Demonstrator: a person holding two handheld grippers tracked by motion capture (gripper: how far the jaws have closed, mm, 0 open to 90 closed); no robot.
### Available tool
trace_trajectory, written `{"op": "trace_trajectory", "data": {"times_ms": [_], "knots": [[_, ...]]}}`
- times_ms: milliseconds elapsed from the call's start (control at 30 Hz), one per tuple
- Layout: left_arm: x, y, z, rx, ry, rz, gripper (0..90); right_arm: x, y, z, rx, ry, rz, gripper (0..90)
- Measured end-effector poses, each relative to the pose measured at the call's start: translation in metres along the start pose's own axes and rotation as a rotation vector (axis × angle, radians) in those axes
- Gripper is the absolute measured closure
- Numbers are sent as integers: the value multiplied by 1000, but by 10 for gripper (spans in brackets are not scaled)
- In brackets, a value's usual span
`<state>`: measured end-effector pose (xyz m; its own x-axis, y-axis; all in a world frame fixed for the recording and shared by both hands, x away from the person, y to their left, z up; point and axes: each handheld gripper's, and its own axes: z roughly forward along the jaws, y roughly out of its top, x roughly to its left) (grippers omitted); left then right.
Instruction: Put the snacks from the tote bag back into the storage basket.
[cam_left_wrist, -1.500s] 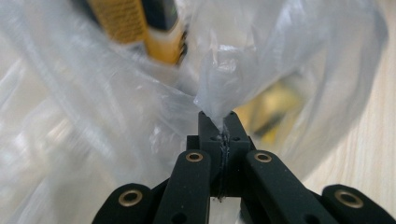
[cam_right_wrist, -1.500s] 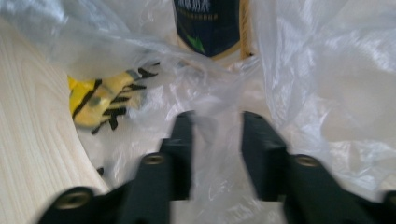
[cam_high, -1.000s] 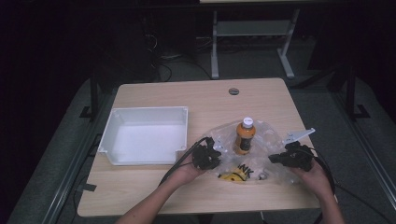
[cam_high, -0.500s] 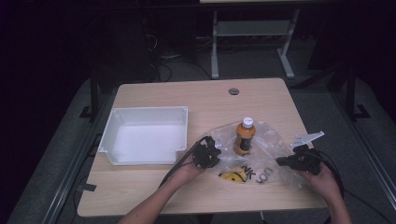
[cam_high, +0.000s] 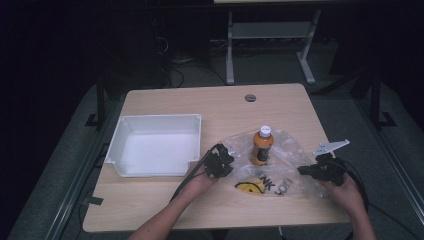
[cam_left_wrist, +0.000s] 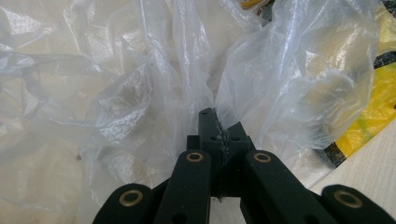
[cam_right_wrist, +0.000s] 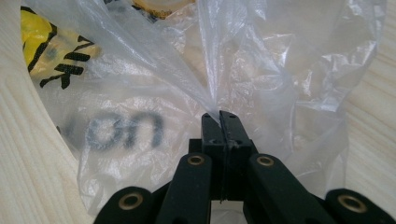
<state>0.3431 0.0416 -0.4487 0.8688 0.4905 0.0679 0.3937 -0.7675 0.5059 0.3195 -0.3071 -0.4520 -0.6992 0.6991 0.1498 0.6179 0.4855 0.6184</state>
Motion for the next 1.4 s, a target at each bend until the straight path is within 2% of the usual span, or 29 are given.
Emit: {"op": "trace_trajectory", "data": {"times_ms": [233,533,733,767,867,900,1000,1033,1067,1133,1200,1400], "knots": [[1,0,1,-6,14,-15,900,-3,-2,0,3,-7,6,895],[3,-3,2,-23,11,-31,900,-3,-5,-1,-3,-11,24,896],[3,-5,-2,-37,-12,-51,898,-2,-7,0,-6,-3,22,865],[4,-6,-5,-49,-20,-57,885,0,-8,-2,-19,2,29,829],[5,-7,-10,-74,-34,-75,845,0,-8,-5,-27,1,23,804],[5,-7,-14,-88,-39,-90,775,1,-8,-6,-41,9,18,767],[3,-8,-19,-109,-49,-90,720,3,-7,-7,-42,2,20,716],[2,-9,-23,-118,-54,-88,689,6,-6,-9,-44,-2,10,672],[2,-9,-25,-119,-53,-90,689,6,-6,-9,-44,-2,10,672],[0,-10,-30,-124,-62,-80,637,8,-5,-10,-64,-1,1,622],[0,-12,-34,-131,-70,-78,621,9,-4,-11,-66,3,11,612],[4,-21,-48,-154,-98,-76,547,12,-3,-15,-94,8,-4,544]]}}
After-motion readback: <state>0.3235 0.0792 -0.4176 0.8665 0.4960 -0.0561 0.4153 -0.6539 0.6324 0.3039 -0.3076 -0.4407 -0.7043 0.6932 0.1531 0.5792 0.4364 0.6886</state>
